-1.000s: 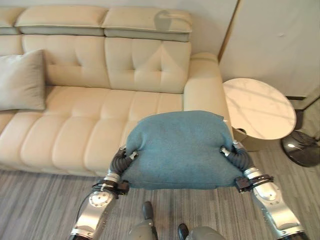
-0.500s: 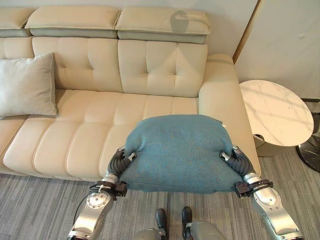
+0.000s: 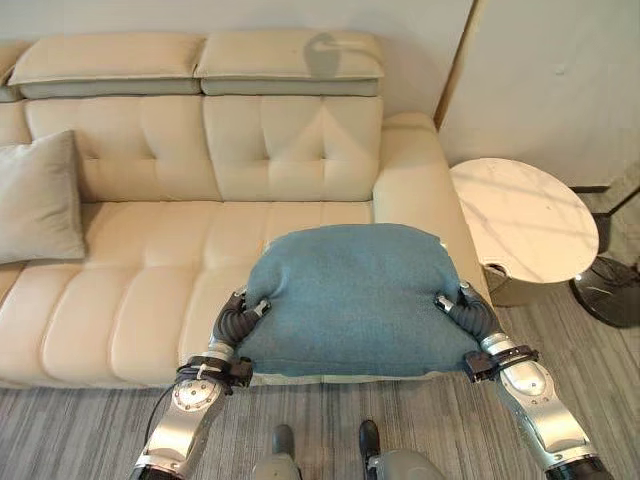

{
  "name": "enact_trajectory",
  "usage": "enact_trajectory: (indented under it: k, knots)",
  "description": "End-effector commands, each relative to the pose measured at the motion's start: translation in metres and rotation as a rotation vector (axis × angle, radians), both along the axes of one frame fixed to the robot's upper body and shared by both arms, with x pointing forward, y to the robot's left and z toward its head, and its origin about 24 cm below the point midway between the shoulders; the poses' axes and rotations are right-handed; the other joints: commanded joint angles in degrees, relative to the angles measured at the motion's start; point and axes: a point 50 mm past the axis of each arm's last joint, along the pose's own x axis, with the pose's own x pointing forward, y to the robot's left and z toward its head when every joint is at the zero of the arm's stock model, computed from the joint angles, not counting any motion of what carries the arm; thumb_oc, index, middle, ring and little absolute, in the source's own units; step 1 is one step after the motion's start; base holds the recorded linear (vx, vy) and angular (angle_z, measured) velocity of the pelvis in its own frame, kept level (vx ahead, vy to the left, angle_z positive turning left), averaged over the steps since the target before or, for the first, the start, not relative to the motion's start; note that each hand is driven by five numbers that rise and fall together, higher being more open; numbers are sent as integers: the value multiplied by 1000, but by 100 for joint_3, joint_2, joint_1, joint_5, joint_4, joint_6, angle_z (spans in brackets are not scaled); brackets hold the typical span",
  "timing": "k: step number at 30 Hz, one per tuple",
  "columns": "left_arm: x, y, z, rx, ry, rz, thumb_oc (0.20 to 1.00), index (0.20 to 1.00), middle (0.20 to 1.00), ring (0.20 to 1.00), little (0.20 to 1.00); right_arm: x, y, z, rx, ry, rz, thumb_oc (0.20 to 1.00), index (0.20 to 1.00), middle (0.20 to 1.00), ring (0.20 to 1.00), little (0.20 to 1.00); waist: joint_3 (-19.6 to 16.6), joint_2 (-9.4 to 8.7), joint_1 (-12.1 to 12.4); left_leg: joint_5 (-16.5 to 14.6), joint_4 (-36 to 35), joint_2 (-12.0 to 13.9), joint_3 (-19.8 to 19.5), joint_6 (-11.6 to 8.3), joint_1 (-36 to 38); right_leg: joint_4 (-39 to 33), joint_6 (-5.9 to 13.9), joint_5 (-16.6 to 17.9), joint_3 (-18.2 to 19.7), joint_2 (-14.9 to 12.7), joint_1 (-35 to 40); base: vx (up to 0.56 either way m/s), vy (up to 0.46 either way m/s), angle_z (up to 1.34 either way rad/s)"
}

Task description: Pick up all the scattered cushions and arrange them neatly on the sofa.

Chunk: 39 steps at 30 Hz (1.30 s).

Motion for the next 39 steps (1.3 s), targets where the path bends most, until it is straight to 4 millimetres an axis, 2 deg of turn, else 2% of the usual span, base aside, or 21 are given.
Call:
enact_trajectory:
  k: [1, 5, 7, 8, 9, 10, 15, 17, 20, 21, 22, 23, 27, 29, 30, 33, 34, 35, 37, 38, 39]
  knots:
    - [18, 15, 49, 35, -261, 56, 200, 200, 200, 200, 200, 24, 25, 46, 45, -243, 85, 200, 200, 200, 200, 200, -297, -106, 194, -615, 384, -297, 94, -21, -14, 90, 588, -328, 8, -553, 83, 41, 148, -32]
    - [30, 23, 63, 69, -322, 105, 200, 200, 200, 200, 200, 43, 51, 71, 115, -342, 134, 200, 200, 200, 200, 200, -190, 1, 367, -660, 312, -477, 250, 139, -127, 152, 643, -286, 128, -696, -173, -10, 129, -18]
    - [35, 24, 69, 75, -344, 120, 200, 200, 200, 200, 200, 48, 56, 79, 133, -370, 135, 200, 200, 200, 200, 200, -135, 34, 393, -649, 311, -513, 267, 161, -229, 178, 658, -269, 160, -723, -308, -69, 58, -9]
    - [40, 23, 75, 73, -371, 127, 200, 200, 200, 200, 200, 53, 62, 88, 158, -403, 140, 200, 200, 200, 200, 200, -69, 59, 418, -636, 325, -547, 270, 177, -353, 194, 669, -244, 174, -742, -441, -204, 77, 4]
    - [53, 21, 90, 70, -434, 155, 200, 200, 200, 200, 200, 64, 76, 111, 198, -486, 146, 200, 200, 200, 200, 200, 119, 139, 465, -573, 302, -614, 277, 205, -668, 257, 702, -145, 244, -762, -830, -205, 77, 6]
    - [54, 21, 91, 70, -437, 155, 200, 200, 200, 200, 200, 64, 76, 112, 198, -490, 146, 200, 200, 200, 200, 200, 113, 134, 473, -570, 309, -615, 284, 207, -701, 273, 703, -144, 253, -763, -870, -256, 76, 0]
    - [102, 16, 153, 79, -624, 224, 200, 200, 200, 200, 200, 101, 96, 189, 225, -710, 49, 200, 200, 200, 200, 200, 343, 278, 617, -305, 310, -686, 320, 218, -1623, 318, 787, 177, 325, -848, -1812, -157, 34, -2]
    - [124, 8, 194, 90, -714, 242, 200, 200, 200, 200, 200, 113, 108, 231, 249, -804, 7, 200, 200, 200, 200, 200, 457, 355, 707, -156, 237, -701, 272, 201, -1890, 283, 826, 292, 301, -864, -2084, -101, 25, 0]
    - [141, -1, 257, 93, -847, 283, 200, 200, 200, 200, 200, 118, 115, 293, 231, -957, -79, 200, 200, 200, 200, 200, 587, 449, 843, 26, 68, -721, 144, 153, -2192, 241, 865, 343, 237, -863, -2400, -70, 14, 3]
    - [142, -2, 273, 104, -881, 297, 200, 200, 200, 200, 200, 115, 119, 308, 225, -1001, -91, 200, 200, 200, 200, 200, 613, 484, 882, 78, 11, -725, 103, 130, -2277, 217, 886, 351, 208, -861, -2477, -40, 10, 0]
    - [143, -9, 302, 77, -938, 296, 200, 200, 200, 200, 200, 105, 125, 341, 203, -1102, -109, 200, 200, 200, 200, 200, 653, 500, 951, 203, -103, -726, 14, 85, -2430, 192, 905, 358, 162, -871, -2636, -27, 5, 7]
    - [141, -13, 315, 46, -972, 289, 200, 200, 200, 200, 200, 99, 125, 357, 184, -1161, -129, 200, 200, 200, 200, 200, 653, 508, 982, 251, -170, -728, -13, 60, -2496, 190, 917, 360, 122, -874, -2716, -28, 7, 13]
    - [138, -12, 344, 58, -1026, 319, 200, 200, 200, 200, 200, 86, 126, 387, 148, -1260, -172, 200, 200, 200, 200, 200, 695, 519, 1008, 360, -209, -734, -60, 33, -2708, 191, 936, 410, 80, -898, -2908, -4, 2, 10]
    - [121, -8, 402, 151, -1147, 410, 200, 200, 200, 200, 200, 69, 119, 425, 111, -1386, -281, 200, 200, 200, 200, 200, 704, 481, 1071, 401, -262, -759, -212, 11, -2950, 221, 978, 393, 1, -940, -3139, 9, -20, 12]
    - [121, -9, 404, 151, -1150, 409, 200, 200, 200, 200, 200, 69, 118, 426, 113, -1390, -283, 200, 200, 200, 200, 200, 713, 472, 1073, 403, -259, -760, -217, 11, -2966, 224, 978, 392, -3, -942, -3152, 15, -11, 20]
    - [92, 5, 447, 130, -1288, 516, 213, 213, 213, 213, 213, 66, 89, 444, 110, -1416, -444, 200, 200, 200, 200, 200, 706, 452, 1141, 478, -338, -806, -331, -2, -3219, 208, 1015, 406, -61, -956, -3362, 14, -9, 13]
    - [91, 5, 448, 130, -1290, 516, 404, 404, 404, 404, 404, 66, 89, 445, 111, -1418, -444, 213, 213, 213, 213, 213, 705, 450, 1141, 482, -339, -807, -335, -2, -3232, 209, 1014, 407, -65, -957, -3374, 18, 10, 9]
    - [86, 14, 457, 126, -1291, 560, 1000, 1000, 1000, 1000, 1000, 77, 85, 438, 145, -1336, -412, 1000, 1000, 1000, 1000, 1000, 737, 444, 1165, 499, -335, -811, -339, -4, -3354, 214, 1016, 423, -75, -976, -3461, 3, 5, 10]
    - [87, 31, 456, 160, -1229, 608, 1000, 1000, 1000, 1000, 1000, 99, 80, 419, 59, -1210, -397, 1000, 1000, 1000, 1000, 1000, 774, 428, 1196, 474, -252, -820, -346, 21, -3470, 237, 996, 417, -68, -984, -3554, -2, 10, 9]
    - [87, 32, 457, 159, -1229, 608, 1000, 1000, 1000, 1000, 1000, 99, 80, 419, 59, -1210, -395, 1000, 1000, 1000, 1000, 1000, 772, 428, 1195, 467, -240, -820, -344, 22, -3483, 240, 996, 416, -66, -984, -3563, 0, 0, 0]
    - [92, 43, 451, 185, -1167, 630, 1000, 1000, 1000, 1000, 1000, 114, 84, 400, 3, -1115, -360, 1000, 1000, 1000, 1000, 1000, 816, 410, 1191, 423, -125, -813, -329, 47, -3553, 263, 994, 438, -49, -984, -3615, 0, 0, 0]
